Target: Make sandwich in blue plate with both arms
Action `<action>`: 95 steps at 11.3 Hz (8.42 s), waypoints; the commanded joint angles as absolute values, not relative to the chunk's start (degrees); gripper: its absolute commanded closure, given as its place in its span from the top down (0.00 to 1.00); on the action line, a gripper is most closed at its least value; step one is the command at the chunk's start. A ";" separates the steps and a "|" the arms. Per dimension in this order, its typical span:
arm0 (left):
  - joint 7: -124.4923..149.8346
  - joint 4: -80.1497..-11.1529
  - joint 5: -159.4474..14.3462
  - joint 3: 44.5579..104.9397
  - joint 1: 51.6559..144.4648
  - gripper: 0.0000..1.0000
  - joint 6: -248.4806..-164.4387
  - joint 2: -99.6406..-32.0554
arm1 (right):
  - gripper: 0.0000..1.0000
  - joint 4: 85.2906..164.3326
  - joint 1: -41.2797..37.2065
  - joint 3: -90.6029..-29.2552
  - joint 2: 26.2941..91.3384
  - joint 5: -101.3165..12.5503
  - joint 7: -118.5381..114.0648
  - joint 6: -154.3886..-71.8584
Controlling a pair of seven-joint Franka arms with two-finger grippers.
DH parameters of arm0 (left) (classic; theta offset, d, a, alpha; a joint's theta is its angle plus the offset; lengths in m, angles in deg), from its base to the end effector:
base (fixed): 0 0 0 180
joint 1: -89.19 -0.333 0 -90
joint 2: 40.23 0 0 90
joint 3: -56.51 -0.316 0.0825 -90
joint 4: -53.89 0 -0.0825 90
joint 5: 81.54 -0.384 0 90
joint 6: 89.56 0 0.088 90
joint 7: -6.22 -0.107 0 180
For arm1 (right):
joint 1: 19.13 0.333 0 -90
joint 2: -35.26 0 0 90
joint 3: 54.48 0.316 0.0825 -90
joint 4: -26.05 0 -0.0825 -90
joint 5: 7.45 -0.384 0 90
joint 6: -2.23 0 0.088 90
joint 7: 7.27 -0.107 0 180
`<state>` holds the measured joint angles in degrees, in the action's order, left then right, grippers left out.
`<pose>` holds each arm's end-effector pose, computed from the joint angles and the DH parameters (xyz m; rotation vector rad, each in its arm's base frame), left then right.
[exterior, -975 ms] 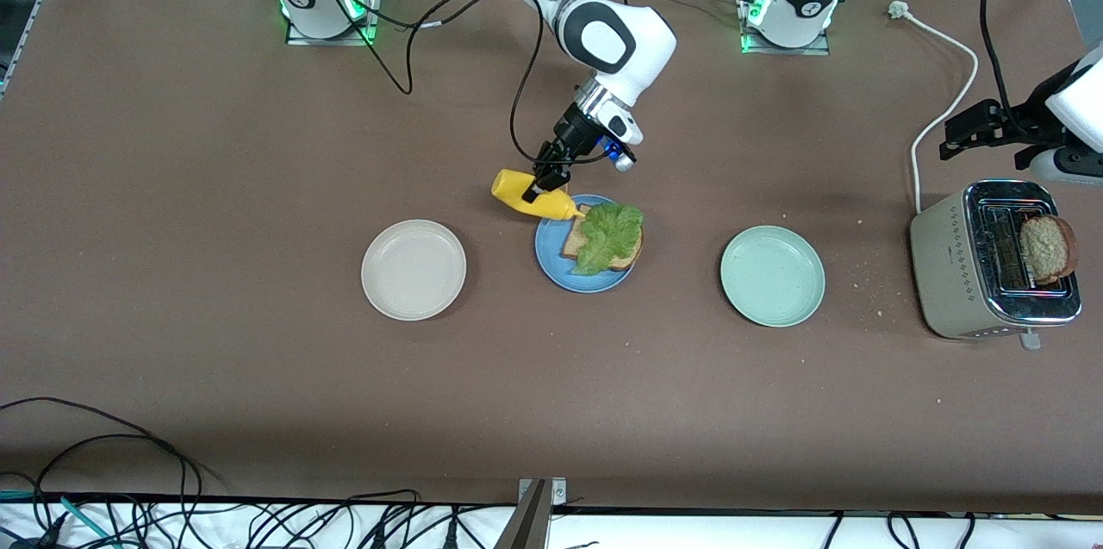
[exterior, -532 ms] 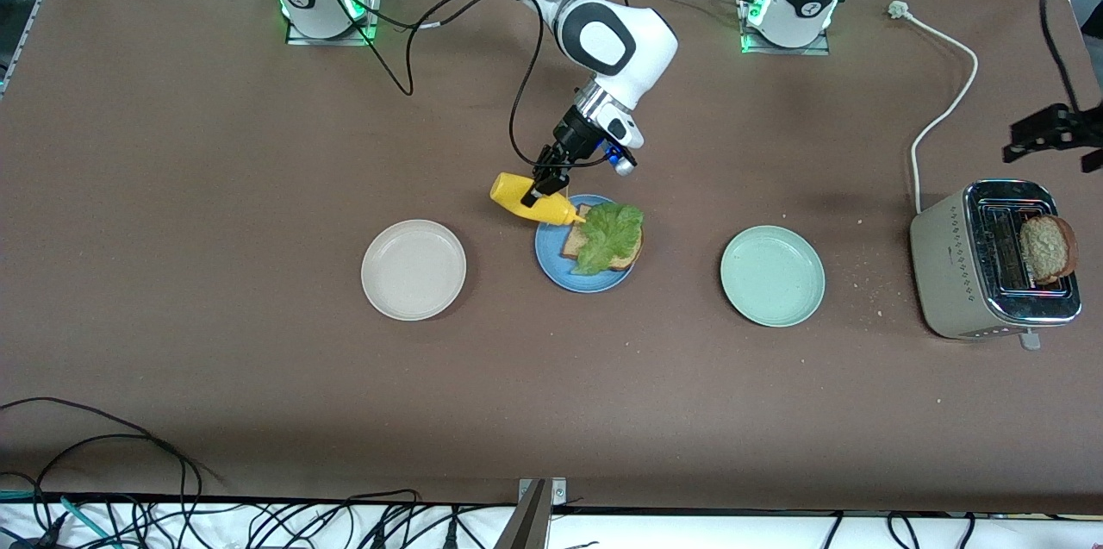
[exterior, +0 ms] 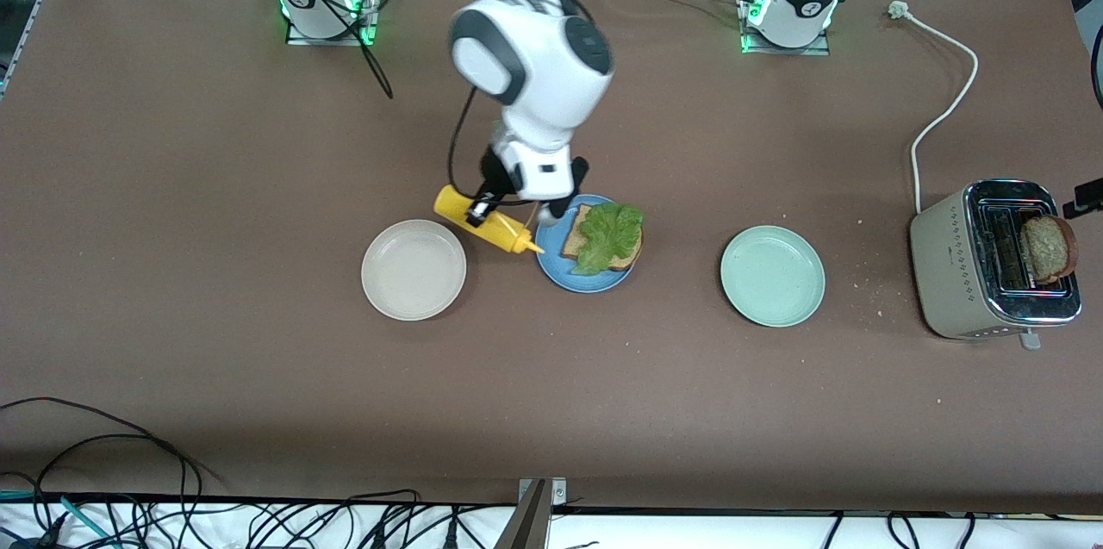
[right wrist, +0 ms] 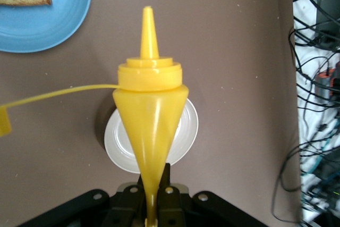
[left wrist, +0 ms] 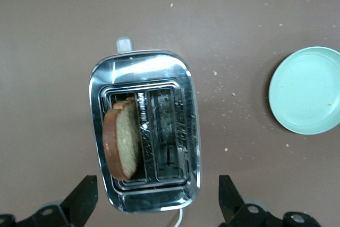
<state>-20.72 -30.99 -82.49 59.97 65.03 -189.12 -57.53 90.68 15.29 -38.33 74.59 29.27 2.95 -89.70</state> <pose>0.6043 0.2351 0.4992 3.1164 -0.1711 -0.0634 0.5497 0.4771 0.4115 2.2600 1.3842 -0.0272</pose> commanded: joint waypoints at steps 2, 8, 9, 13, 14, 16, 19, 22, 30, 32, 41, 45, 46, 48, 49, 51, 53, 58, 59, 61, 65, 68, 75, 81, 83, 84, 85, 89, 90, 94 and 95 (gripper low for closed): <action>-25.68 -28.20 -78.56 60.55 60.01 1.00 -193.70 -65.35 | 0.00 98.55 -3.18 -37.69 63.41 7.11 24.22 -96.89; -24.45 -29.70 -77.06 60.47 58.61 0.45 -193.27 -68.70 | 0.00 104.96 -26.93 -38.30 61.01 -24.11 69.91 -98.48; -24.45 -29.35 -77.41 60.47 58.60 0.45 -193.36 -69.23 | 0.00 107.33 -30.26 -38.31 61.45 -28.15 76.86 -99.53; -22.43 -29.00 -77.59 60.47 58.60 0.54 -193.27 -68.79 | 0.00 112.98 -41.79 -38.31 68.38 -44.52 102.02 -99.11; -22.43 -29.00 -77.67 60.47 58.60 0.57 -193.27 -68.79 | 0.00 113.15 -43.81 -38.22 70.49 -47.32 105.72 -96.84; -22.52 -28.91 -77.68 60.38 58.42 0.57 -193.27 -68.79 | 0.00 113.33 -46.19 -38.31 74.53 -50.33 113.37 -94.45; -22.43 -28.91 -77.68 60.12 58.51 0.57 -193.27 -68.79 | 0.00 113.59 -48.83 -38.31 80.70 -54.12 124.19 -91.72; -22.43 -27.85 -77.68 59.85 58.69 0.57 -193.27 -69.05 | 0.00 114.03 -51.82 -38.31 85.00 -54.21 133.59 -90.93; -22.87 -28.29 -80.29 59.94 58.60 0.00 -192.75 -70.46 | 0.00 114.65 -55.08 -38.31 89.32 -56.58 138.37 -87.50; -22.78 -27.77 -80.93 59.94 58.51 0.00 -191.61 -69.50 | 0.05 114.56 -55.08 -38.31 89.58 -56.49 137.93 -87.50; -21.99 -25.39 -83.48 76.69 60.53 0.00 -176.41 -56.22 | 0.77 114.12 -55.08 -38.31 90.72 -56.41 134.68 -86.89; -13.50 -27.94 -80.59 86.21 65.78 0.00 -176.13 -60.69 | 1.00 112.28 -55.61 -39.88 90.64 -55.53 131.60 -85.49; -8.42 -27.94 -77.53 86.22 69.98 0.00 -176.48 -62.10 | 1.00 111.49 -55.61 -40.67 90.55 -55.26 130.82 -85.39; 2.04 -27.59 -73.65 86.22 77.63 0.00 -179.02 -64.65 | 1.00 109.83 -55.70 -42.08 89.76 -51.15 126.00 -85.05; 5.40 -27.42 -70.85 86.22 80.89 0.00 -180.08 -67.01 | 1.00 107.72 -55.87 -42.52 89.15 -48.43 121.80 -83.04; 6.31 -27.33 -63.57 86.13 85.82 0.00 -184.54 -72.37 | 1.00 103.42 -55.70 -42.88 84.94 -41.41 104.80 -80.04; 7.79 -27.33 -57.31 86.13 89.61 0.00 -191.39 -75.45 | 1.00 97.36 -54.82 -42.27 81.33 -35.69 86.51 -76.54; 7.88 -27.59 -52.98 85.96 91.73 0.00 -206.45 -84.25 | 1.00 95.31 -48.86 -42.35 68.34 -24.80 51.96 -73.00; 7.80 -27.94 -53.33 85.26 91.65 0.00 -206.54 -86.35 | 1.00 95.40 -47.19 -42.35 66.14 -21.11 45.01 -72.74; 7.98 -29.25 -53.33 84.99 90.51 0.00 -206.28 -86.63 | 1.00 95.40 -44.28 -42.35 62.96 -14.25 35.06 -70.20; 7.98 -31.89 -53.24 85.08 88.49 0.08 -205.66 -86.28 | 1.00 98.47 -36.30 -42.26 56.64 -7.46 15.55 -69.92; 7.63 -34.09 -53.51 84.99 86.99 1.00 -205.58 -85.85 | 1.00 102.32 -30.92 -42.53 52.59 -6.48 6.82 -72.19; 7.80 -33.30 -64.12 84.55 83.40 1.00 -201.28 -76.46 | 1.00 122.12 -12.16 -59.27 41.59 -7.19 -2.67 -93.04; 7.63 -32.95 -81.86 84.46 75.83 1.00 -197.15 -64.94 | 1.00 123.00 -16.15 -54.57 41.77 -6.66 -5.07 -97.00; 7.72 -34.00 -86.62 80.79 77.49 1.00 -193.47 -57.32 | 1.00 122.47 -15.88 -54.57 42.47 -6.75 -5.16 -96.64; 7.89 -34.18 -86.64 76.42 81.06 1.00 -190.92 -53.19 | 1.00 122.21 -15.80 -54.57 42.47 -6.66 -5.16 -96.64; 7.89 -34.62 -86.21 72.46 84.41 1.00 -188.90 -49.93 | 1.00 122.03 -15.80 -54.57 42.56 -6.75 -5.16 -96.64; 6.76 -43.91 -76.92 58.59 94.33 1.00 -188.44 -38.31 | 1.00 121.59 -15.71 -54.57 42.47 -6.57 -4.98 -95.68; 5.62 -44.55 -77.15 56.27 96.55 1.00 -188.44 -37.42 | 1.00 121.24 -15.71 -54.57 42.56 -6.40 -4.98 -95.76; 4.38 -44.64 -80.73 60.09 93.52 1.00 -188.44 -37.85 | 1.00 120.71 -15.36 -54.48 42.65 -7.10 -8.47 -95.94; 4.46 -44.64 -82.40 62.90 91.93 1.00 -188.35 -37.85 | 1.00 120.54 -15.36 -54.48 42.65 -7.10 -10.76 -95.94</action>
<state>5.46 -43.81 -79.34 58.14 94.99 -187.62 -38.64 121.02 -15.05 -55.06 43.19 -7.27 -6.01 -96.11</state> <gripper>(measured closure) 0.000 0.000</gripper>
